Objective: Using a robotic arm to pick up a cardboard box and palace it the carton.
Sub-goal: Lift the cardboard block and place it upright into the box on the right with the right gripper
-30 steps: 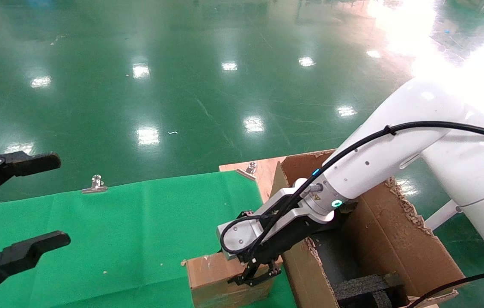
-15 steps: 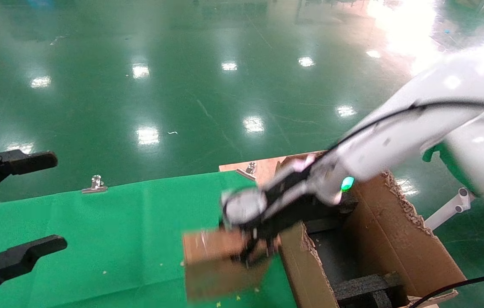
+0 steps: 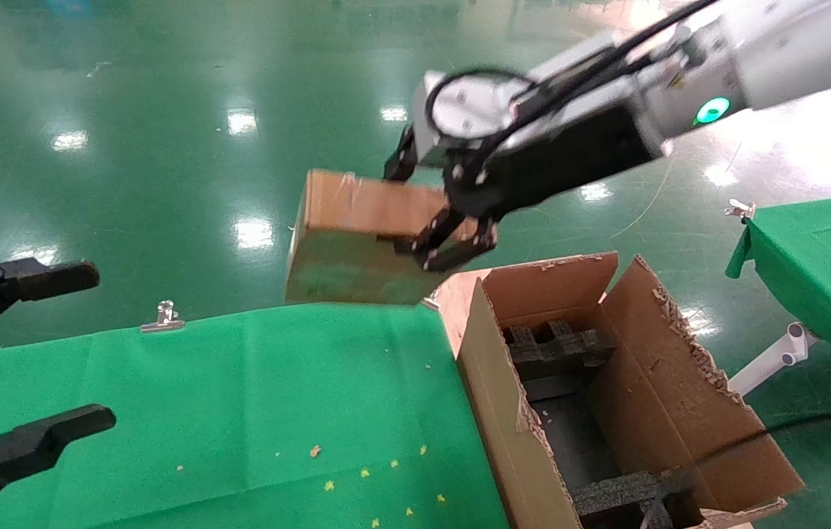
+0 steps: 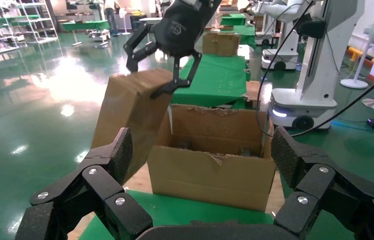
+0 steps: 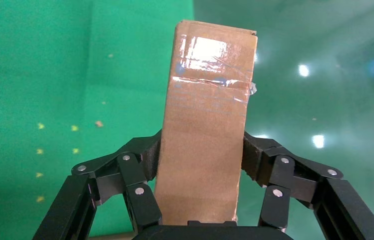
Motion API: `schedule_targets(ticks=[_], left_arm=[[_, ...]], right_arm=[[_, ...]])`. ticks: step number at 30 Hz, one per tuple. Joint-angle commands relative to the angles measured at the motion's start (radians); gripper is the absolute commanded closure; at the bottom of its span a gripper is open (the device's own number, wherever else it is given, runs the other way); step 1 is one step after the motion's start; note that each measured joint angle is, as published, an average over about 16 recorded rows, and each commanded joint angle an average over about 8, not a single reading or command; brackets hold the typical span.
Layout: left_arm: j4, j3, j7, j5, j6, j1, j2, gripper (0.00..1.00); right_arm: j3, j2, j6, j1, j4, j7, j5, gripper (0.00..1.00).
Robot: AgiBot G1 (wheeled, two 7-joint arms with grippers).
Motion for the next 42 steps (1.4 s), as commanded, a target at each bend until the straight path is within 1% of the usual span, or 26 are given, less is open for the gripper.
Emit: schedule_targets(ticks=[1, 4, 8, 16, 22, 27, 31, 37, 42], left_arm=[[0.0, 0.0, 0.0, 0.0, 0.0, 0.0, 0.0, 0.0], [0.0, 0.0, 0.0, 0.0, 0.0, 0.0, 0.0, 0.0], [0.0, 0.0, 0.0, 0.0, 0.0, 0.0, 0.0, 0.0], [0.0, 0.0, 0.0, 0.0, 0.0, 0.0, 0.0, 0.0], [0.0, 0.0, 0.0, 0.0, 0.0, 0.0, 0.0, 0.0], [0.0, 0.0, 0.0, 0.0, 0.0, 0.0, 0.0, 0.0], [0.0, 0.0, 0.0, 0.0, 0.0, 0.0, 0.0, 0.0], [0.0, 0.0, 0.0, 0.0, 0.0, 0.0, 0.0, 0.0], [0.0, 0.0, 0.0, 0.0, 0.0, 0.0, 0.0, 0.0]], right_arm=[[0.003, 0.003, -0.004, 0.036, -0.021, -0.012, 0.005, 1.0], [-0.012, 0.038, -0.006, 0.069, -0.03, -0.014, 0.003, 1.0], [-0.039, 0.112, -0.01, 0.121, -0.021, 0.009, -0.015, 1.0], [-0.117, 0.302, -0.015, 0.211, 0.022, 0.1, -0.068, 1.0], [-0.179, 0.434, -0.01, 0.232, 0.035, 0.18, -0.079, 1.0], [-0.209, 0.518, 0.015, 0.198, 0.016, 0.264, -0.046, 1.0], [-0.226, 0.576, 0.06, 0.147, 0.01, 0.342, -0.024, 1.0], [-0.261, 0.657, 0.172, 0.038, 0.028, 0.47, 0.038, 1.0], [-0.305, 0.721, 0.296, -0.064, 0.066, 0.576, 0.123, 1.0]])
